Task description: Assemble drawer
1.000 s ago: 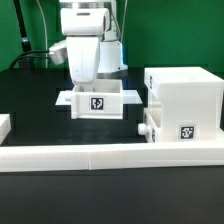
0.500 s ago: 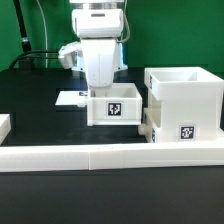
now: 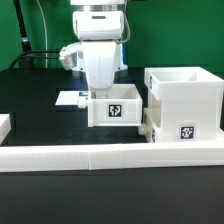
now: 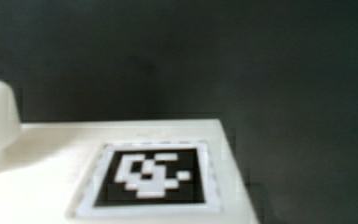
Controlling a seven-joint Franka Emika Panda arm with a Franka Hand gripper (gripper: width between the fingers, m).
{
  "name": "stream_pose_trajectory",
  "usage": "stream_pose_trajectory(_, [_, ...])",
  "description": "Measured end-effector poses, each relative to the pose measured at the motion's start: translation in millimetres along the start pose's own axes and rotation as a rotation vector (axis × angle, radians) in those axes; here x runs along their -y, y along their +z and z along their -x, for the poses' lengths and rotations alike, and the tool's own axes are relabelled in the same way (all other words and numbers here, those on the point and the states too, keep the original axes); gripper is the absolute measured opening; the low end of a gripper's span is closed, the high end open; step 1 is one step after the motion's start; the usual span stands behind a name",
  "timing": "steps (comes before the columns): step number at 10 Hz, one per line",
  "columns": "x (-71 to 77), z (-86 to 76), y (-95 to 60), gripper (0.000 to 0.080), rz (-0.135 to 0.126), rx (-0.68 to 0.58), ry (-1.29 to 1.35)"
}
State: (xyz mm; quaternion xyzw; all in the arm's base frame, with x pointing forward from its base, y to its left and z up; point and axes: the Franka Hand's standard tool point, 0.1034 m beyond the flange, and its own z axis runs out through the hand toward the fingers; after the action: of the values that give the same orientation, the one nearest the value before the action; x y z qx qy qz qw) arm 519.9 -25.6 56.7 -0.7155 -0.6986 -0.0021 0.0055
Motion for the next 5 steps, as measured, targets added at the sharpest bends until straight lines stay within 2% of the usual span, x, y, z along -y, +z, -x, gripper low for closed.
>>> stream_pose_trajectory(3, [-8.4, -1.7, -3.7, 0.0042, -0.019, 0.001, -0.002])
stream_pose_trajectory(5, [-8.0, -0.9, -3.2, 0.0042, -0.02, 0.002, -0.001])
